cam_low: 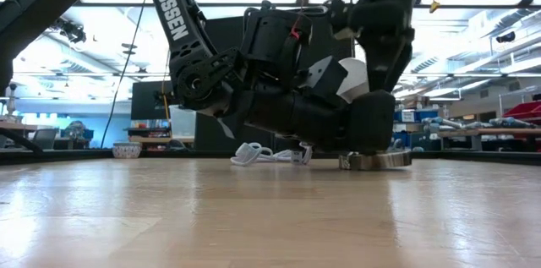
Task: Screw lightbulb
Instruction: Insert the white lightbulb into the lamp socket
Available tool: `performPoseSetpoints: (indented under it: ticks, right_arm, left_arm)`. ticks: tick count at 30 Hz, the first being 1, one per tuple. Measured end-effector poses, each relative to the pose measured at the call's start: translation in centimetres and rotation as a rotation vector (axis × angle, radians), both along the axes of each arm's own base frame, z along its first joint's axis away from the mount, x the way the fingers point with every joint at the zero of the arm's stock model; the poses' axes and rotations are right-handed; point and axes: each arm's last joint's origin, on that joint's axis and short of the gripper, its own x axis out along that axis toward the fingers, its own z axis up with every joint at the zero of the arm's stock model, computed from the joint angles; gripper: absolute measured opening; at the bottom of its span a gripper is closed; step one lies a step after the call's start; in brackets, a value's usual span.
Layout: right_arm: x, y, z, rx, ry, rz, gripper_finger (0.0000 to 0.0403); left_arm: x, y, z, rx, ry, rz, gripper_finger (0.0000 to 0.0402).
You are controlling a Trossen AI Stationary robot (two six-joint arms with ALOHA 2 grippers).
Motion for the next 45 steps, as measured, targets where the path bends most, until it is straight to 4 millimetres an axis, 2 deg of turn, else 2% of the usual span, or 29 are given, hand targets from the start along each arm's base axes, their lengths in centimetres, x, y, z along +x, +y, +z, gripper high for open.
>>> performPoseSetpoints:
  ticks: [5, 12, 16, 20, 27, 34, 41, 45]
  right_arm:
    - [-1.0, 0.6, 1.1, -0.033, 0.009, 0.131, 0.0327]
    - [-0.9, 0.7, 1.1, -0.102, 0.055, 0.429, 0.0327]
    - [-0.9, -0.2, 1.1, -0.113, 0.079, 0.519, 0.0329]
    - [-0.8, -0.8, 1.1, -0.027, 0.051, 0.6, 0.0329]
    - [-0.8, -0.4, 1.1, -0.009, 0.046, 0.683, 0.0333]
    - [-0.6, 0.5, 1.1, -0.009, 0.025, 0.724, 0.0336]
    - [-0.2, 0.1, 1.2, -0.027, -0.015, 0.703, 0.0337]
    - [0.3, -0.1, 0.4, -0.018, 0.01, 0.699, 0.0336]
  left_arm:
    - [0.0, -0.1, 0.0, 0.027, 0.017, -0.031, 0.0194]
    - [0.1, -0.2, 0.0, 0.058, 0.038, -0.099, 0.0194]
    - [0.1, -0.3, -0.1, 0.07, 0.045, -0.139, 0.0194]
    - [0.2, -0.4, 0.0, 0.086, 0.056, -0.189, 0.0194]
    - [0.3, -0.4, -0.1, 0.109, 0.069, -0.277, 0.0194]
    - [0.4, 0.8, -0.1, 0.082, 0.068, -0.356, 0.0194]
    - [0.4, 1.0, -0.1, 0.074, 0.068, -0.376, 0.0194]
    - [0.4, 1.0, -0.1, 0.073, 0.067, -0.377, 0.0194]
